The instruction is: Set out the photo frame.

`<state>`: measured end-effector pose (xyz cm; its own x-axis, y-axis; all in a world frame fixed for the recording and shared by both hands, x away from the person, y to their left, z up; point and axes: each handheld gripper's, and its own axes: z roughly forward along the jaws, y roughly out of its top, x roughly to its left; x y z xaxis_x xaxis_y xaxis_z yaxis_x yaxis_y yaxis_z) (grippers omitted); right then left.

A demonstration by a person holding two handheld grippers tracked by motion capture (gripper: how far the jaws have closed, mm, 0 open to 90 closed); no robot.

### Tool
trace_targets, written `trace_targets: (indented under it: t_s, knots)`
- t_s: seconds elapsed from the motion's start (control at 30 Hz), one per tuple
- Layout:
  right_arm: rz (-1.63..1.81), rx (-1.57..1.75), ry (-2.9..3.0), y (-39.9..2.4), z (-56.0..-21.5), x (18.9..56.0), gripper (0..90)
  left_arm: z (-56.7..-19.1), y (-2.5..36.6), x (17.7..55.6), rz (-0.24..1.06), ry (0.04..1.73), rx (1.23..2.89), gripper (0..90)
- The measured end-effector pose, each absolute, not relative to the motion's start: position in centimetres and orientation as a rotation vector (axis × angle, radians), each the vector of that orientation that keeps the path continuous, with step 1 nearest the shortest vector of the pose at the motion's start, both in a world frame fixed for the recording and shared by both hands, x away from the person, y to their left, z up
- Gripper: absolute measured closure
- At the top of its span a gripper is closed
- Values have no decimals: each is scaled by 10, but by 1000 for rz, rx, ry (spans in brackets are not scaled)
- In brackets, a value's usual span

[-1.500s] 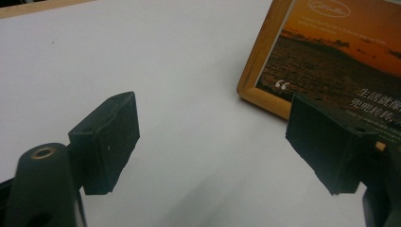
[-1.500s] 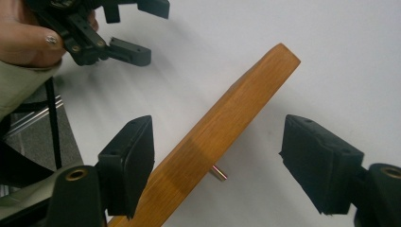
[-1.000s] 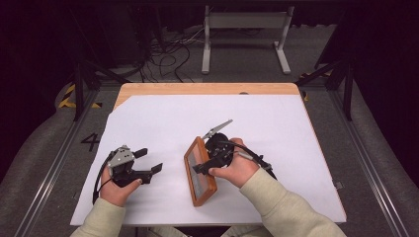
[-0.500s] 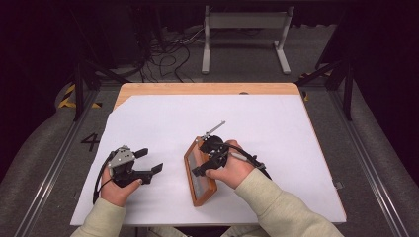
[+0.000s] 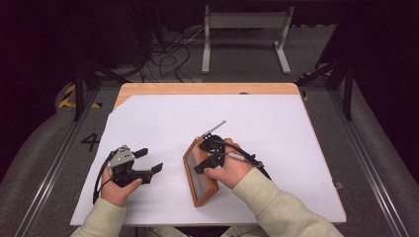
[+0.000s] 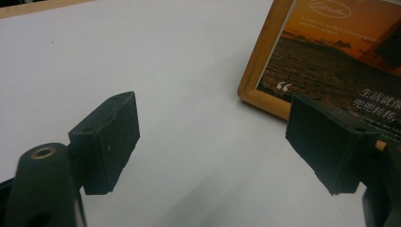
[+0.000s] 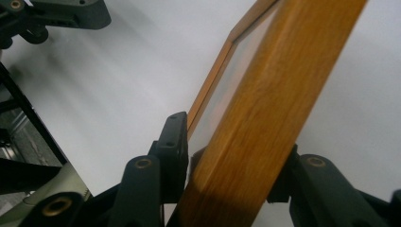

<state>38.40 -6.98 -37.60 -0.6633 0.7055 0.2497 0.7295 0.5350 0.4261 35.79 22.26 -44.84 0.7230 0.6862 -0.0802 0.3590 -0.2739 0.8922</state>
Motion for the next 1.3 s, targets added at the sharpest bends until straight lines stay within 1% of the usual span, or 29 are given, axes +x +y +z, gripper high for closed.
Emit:
trace_targets:
  t_s: [0.17, 0.33, 0.57, 0.7, 0.73, 0.87, 1.0, 1.13, 1.3]
  knots:
    - [-778, -1298, -2663, -71, -375, 387, 675, -449, 223, 358, 387, 811, 1887, 187]
    - [-769, -1290, -2608, -73, -372, 390, 711, -449, 223, 358, 387, 813, 1885, 189]
    - [-769, -1256, -2689, -79, -362, 389, 717, -448, 222, 358, 383, 815, 1882, 190]
    - [-786, -1170, -2762, -90, -343, 393, 718, -448, 222, 358, 382, 814, 1885, 190]
    - [-786, -1170, -2762, -90, -343, 393, 718, -448, 222, 358, 382, 814, 1885, 190]
    - [-777, -1006, -2879, -97, -323, 396, 717, -448, 221, 359, 383, 814, 1888, 191]
    - [-694, -773, -3018, -103, -305, 399, 718, -448, 221, 359, 383, 811, 1889, 191]
    - [-627, -582, -3065, -109, -296, 405, 719, -449, 221, 359, 382, 813, 1891, 191]
    - [-565, -384, -3086, -113, -298, 412, 720, -449, 221, 360, 385, 809, 1892, 191]
